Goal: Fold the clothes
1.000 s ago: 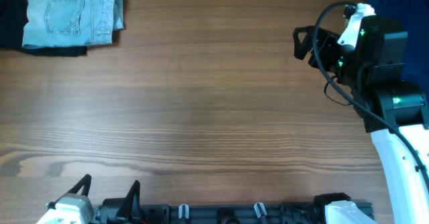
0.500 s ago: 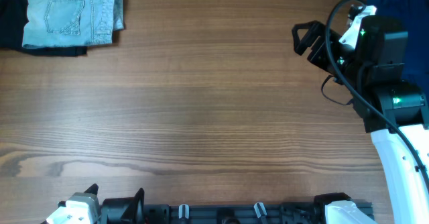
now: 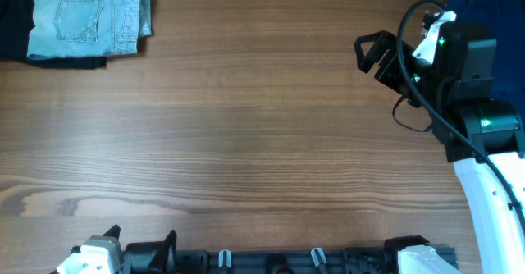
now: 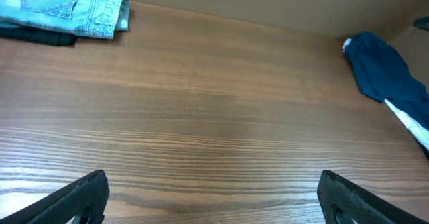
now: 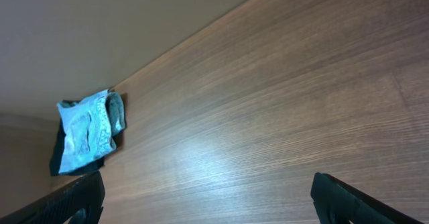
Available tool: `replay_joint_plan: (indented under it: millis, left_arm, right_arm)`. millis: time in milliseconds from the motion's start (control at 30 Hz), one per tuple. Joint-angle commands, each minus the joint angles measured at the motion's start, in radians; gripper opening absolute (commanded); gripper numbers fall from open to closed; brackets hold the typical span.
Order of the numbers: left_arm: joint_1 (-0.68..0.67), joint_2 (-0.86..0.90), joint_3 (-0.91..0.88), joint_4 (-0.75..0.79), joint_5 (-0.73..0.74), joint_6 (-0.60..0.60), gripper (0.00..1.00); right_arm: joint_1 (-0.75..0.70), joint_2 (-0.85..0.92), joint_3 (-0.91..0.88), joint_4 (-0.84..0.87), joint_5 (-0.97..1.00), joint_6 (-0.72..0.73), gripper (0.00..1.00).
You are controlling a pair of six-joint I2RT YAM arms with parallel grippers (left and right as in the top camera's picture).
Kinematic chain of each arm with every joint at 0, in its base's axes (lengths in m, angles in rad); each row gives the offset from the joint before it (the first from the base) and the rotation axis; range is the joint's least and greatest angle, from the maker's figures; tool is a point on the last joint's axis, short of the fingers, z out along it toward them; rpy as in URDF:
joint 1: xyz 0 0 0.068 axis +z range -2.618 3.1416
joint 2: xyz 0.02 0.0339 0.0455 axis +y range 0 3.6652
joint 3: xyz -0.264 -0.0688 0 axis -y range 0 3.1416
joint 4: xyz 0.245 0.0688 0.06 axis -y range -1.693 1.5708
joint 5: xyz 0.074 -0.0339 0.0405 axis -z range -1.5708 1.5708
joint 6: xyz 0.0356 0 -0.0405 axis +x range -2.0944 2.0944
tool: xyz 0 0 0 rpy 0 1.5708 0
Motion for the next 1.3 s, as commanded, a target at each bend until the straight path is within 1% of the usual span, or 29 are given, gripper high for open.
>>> replay_joint_plan:
  millis: [0,133,300,400,500,600,700,833,867,1167,1267]
  left_arm:
    - [-0.005,-0.007,-0.002,0.001,0.02,-0.01,1.0]
    - [-0.005,-0.007,-0.002,0.001,0.02,-0.01,1.0]
    - [-0.005,-0.007,-0.002,0.001,0.02,-0.01,1.0]
    - [-0.005,-0.007,-0.002,0.001,0.02,-0.01,1.0]
    - [-0.005,-0.007,-0.002,0.001,0.02,-0.01,1.0]
    - [-0.005,-0.007,-0.002,0.001,0.02,-0.01,1.0]
    - [-0.005,-0.007,-0.002,0.001,0.02,-0.01,1.0]
    - [-0.005,-0.007,-0.002,0.001,0.02,-0.01,1.0]
    - [-0.005,-0.007,-0.002,0.001,0.02,-0.01,1.0]
    - [-0.005,-0.007,-0.002,0.001,0.02,-0.01,1.0]
    - [-0.005,-0.007,-0.002,0.001,0.02,-0.01,1.0]
  right_arm:
    - [-0.002,0.005,0.0,0.013,0.027,-0.076,1.0]
    - [-0.002,0.005,0.0,0.013,0.027,-0.115,1.0]
    - [-0.002,0.002,-0.001,0.011,0.056,-0.12,1.0]
    - [-0.002,-0.021,-0.013,0.005,0.069,-0.16,1.0]
    - [-0.002,-0.082,-0.074,0.022,0.087,-0.192,1.0]
    - [-0.002,-0.154,-0.164,0.054,0.123,-0.192,1.0]
    - [-0.002,-0.243,-0.285,0.126,0.151,-0.192,1.0]
    - [-0.002,-0.372,-0.465,0.252,0.169,-0.195,1.0]
    - [-0.002,-0.432,-0.548,0.307,0.178,-0.196,1.0]
    - [-0.002,-0.673,-0.929,0.602,0.175,-0.22,1.0]
    - [-0.002,-0.76,-1.032,0.666,0.174,-0.221,1.0]
